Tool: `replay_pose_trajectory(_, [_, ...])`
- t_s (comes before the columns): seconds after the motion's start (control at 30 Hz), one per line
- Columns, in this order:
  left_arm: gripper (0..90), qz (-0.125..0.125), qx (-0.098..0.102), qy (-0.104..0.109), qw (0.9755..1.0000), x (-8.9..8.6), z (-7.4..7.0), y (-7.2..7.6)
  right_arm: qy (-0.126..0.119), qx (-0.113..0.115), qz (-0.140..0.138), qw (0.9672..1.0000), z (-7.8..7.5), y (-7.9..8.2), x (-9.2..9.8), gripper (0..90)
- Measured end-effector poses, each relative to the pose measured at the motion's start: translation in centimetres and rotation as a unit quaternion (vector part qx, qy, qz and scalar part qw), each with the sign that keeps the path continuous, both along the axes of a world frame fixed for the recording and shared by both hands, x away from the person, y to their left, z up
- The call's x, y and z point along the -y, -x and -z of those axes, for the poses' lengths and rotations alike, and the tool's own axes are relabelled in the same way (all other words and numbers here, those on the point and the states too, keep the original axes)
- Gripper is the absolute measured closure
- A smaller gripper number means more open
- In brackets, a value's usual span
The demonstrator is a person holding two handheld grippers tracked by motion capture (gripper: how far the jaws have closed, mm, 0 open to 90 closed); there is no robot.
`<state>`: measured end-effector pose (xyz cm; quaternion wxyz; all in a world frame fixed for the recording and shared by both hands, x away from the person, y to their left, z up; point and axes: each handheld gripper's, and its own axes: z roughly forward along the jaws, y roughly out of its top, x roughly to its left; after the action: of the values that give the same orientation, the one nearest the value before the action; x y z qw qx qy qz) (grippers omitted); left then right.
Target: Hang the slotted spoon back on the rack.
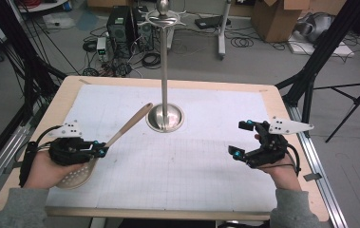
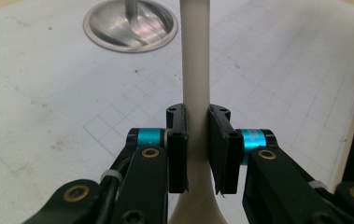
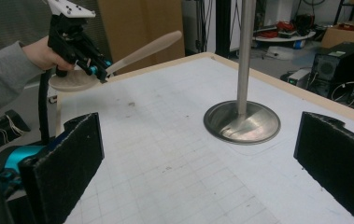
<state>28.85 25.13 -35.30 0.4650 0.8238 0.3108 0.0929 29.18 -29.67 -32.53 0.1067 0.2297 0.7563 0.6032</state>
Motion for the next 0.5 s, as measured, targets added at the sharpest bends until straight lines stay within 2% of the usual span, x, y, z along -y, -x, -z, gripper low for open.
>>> replay_pose_trajectory(0.17, [78.1,0.000,0.007,0.029,0.9996,-0.7,-0.8,-0.3,0.002,0.000,0.000,1.0000,0.1,-0.1,0.0,0.2])
replay_pose_trajectory(0.37, [78.1,0.005,0.017,0.032,0.9993,-1.3,-2.0,-0.9,0.004,-0.004,-0.003,1.0000,0.1,-0.1,-0.2,0.2])
replay_pose_trajectory(0.5, [78.1,0.011,0.028,0.012,0.9995,-1.1,-2.8,-1.2,0.001,-0.002,-0.003,1.0000,0.1,-0.1,-0.1,0.2])
